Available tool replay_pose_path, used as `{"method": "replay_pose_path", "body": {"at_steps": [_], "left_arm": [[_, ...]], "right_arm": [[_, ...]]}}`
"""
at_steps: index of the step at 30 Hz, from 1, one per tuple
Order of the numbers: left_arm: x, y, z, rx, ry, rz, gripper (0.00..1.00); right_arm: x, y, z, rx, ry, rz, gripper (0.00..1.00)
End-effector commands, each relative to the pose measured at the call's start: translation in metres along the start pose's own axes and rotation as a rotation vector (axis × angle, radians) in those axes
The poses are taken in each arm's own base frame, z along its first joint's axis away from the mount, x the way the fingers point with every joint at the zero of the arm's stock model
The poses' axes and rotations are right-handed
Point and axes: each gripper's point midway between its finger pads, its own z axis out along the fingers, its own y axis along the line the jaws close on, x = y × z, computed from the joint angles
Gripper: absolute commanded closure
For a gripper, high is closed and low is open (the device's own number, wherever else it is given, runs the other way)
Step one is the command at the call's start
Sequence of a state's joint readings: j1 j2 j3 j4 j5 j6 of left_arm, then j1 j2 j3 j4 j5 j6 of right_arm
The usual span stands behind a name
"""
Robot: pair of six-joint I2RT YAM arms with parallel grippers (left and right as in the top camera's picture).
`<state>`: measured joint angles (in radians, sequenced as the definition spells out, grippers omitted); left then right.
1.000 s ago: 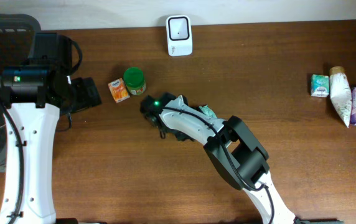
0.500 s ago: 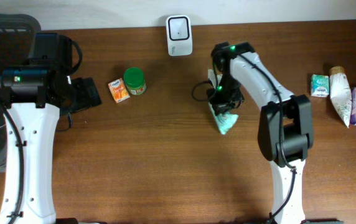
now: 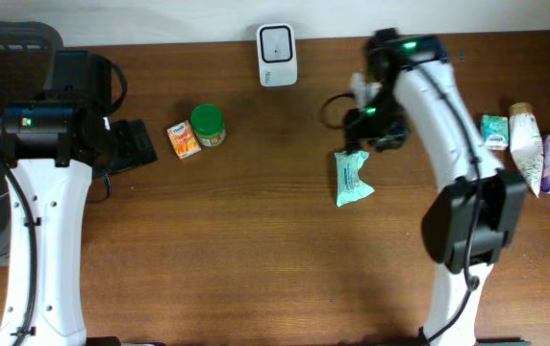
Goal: Scan the item barcode
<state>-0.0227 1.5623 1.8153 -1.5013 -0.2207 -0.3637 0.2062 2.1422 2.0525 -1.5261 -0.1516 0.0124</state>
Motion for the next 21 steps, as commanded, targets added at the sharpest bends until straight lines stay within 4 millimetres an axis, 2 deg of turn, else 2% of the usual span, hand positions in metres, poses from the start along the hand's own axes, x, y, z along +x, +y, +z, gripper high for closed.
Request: {"method": "replay_pose_path", "body": {"at_steps": [1, 3, 4, 5, 6, 7, 11, 12, 13, 14, 15, 17, 18, 20, 21], "left_arm": [[-0.001, 0.003, -0.003, 0.001, -0.01, -0.018, 0.01], [-0.001, 0.003, -0.003, 0.001, -0.01, -0.018, 0.01], [-0.001, 0.003, -0.003, 0.001, -0.01, -0.018, 0.01], [-0.001, 0.003, -0.003, 0.0, -0.01, -0.018, 0.01], [-0.001, 0.003, -0.003, 0.001, -0.01, -0.018, 0.01], [-0.001, 0.003, -0.003, 0.001, -0.01, -0.018, 0.01], [-0.001, 0.003, -0.003, 0.001, -0.01, -0.018, 0.01], [-0.001, 0.003, -0.003, 0.001, -0.01, -0.018, 0.01], [-0.001, 0.003, -0.003, 0.001, -0.01, -0.018, 0.01], [-0.001, 0.003, -0.003, 0.001, -0.01, -0.018, 0.01], [-0.001, 0.003, -0.003, 0.001, -0.01, -0.018, 0.01], [-0.001, 0.003, -0.003, 0.001, -0.01, -0.018, 0.01], [-0.001, 0.003, -0.003, 0.001, -0.01, -0.018, 0.01], [-0.001, 0.003, -0.003, 0.001, -0.01, -0.018, 0.01], [-0.001, 0.003, -0.003, 0.001, -0.01, -0.018, 0.01]], "right_arm": [[0.0, 0.023, 0.004, 0.36, -0.072, 0.063, 0.41], [-0.002, 0.051, 0.022, 0.542, -0.176, 0.021, 0.43], [-0.005, 0.059, 0.036, 0.587, -0.214, -0.019, 0.45], [-0.007, 0.059, 0.048, 0.636, -0.248, -0.031, 0.48], [-0.005, 0.048, 0.056, 0.688, -0.266, 0.002, 0.5], [0.001, 0.032, 0.073, 0.716, -0.248, 0.018, 0.5], [0.007, -0.023, 0.105, 0.793, -0.241, 0.079, 0.51], [0.008, -0.032, 0.109, 0.794, -0.235, 0.092, 0.58], [0.011, -0.04, 0.111, 0.795, -0.224, 0.11, 0.7], [0.012, -0.045, 0.115, 0.76, -0.195, 0.117, 0.87], [0.013, -0.042, 0.119, 0.707, -0.167, 0.107, 0.94], [0.008, -0.024, 0.115, 0.549, -0.115, 0.112, 0.96], [0.0, 0.006, 0.105, 0.372, -0.079, 0.035, 0.96], [-0.016, 0.084, 0.063, -0.098, -0.072, -0.116, 0.96], [-0.02, 0.101, 0.051, -0.239, -0.086, -0.132, 0.96]]}}
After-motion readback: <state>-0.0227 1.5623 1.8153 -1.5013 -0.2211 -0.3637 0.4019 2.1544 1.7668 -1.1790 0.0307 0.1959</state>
